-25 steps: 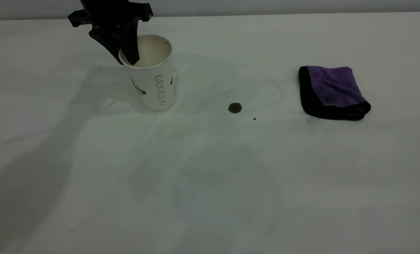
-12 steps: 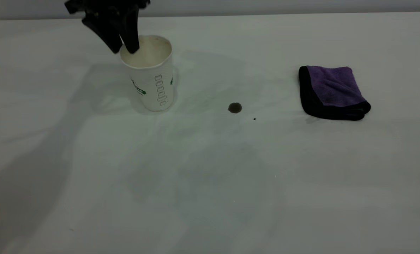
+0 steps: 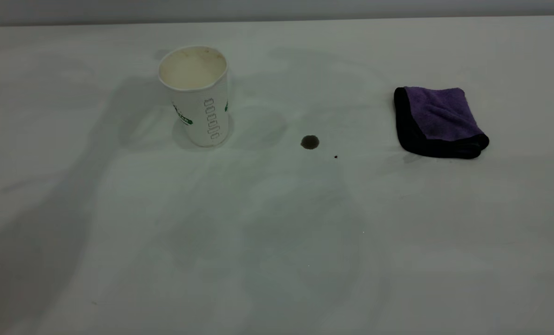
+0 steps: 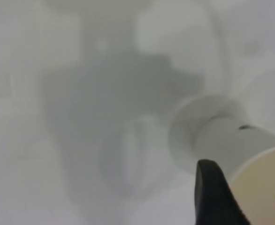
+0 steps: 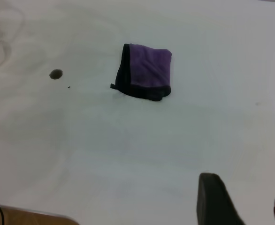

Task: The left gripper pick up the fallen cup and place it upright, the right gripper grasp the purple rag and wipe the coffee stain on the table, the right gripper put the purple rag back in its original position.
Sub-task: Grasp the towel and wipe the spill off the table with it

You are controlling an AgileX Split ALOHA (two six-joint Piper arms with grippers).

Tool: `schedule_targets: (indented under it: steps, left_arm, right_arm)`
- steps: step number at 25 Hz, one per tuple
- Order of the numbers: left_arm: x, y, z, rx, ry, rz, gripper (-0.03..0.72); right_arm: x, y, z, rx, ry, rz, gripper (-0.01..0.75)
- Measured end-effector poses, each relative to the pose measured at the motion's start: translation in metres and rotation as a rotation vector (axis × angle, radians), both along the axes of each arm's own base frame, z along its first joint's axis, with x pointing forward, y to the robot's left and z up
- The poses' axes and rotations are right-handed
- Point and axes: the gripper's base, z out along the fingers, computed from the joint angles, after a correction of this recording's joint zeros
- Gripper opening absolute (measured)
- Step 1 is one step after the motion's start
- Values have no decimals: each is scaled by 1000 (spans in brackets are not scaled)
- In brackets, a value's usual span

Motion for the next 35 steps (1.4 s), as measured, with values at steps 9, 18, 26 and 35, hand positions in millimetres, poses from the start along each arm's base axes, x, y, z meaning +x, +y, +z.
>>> schedule_targets:
  steps: [9,18,26,35]
  left_arm:
    - [-66,-5,163,-83,-292,-38,398]
    - [-187,30,207,-77,-271,-35,398]
    - [-304,73,165,38,-180,-11,399]
    - [-399,100,78,62,-29,37,505]
  right_arm:
    - [0,0,0,0,0,0,346]
    - [0,0,0,0,0,0,346]
    - [0,0,0,0,0,0,346]
    - [0,0,0,0,0,0,346]
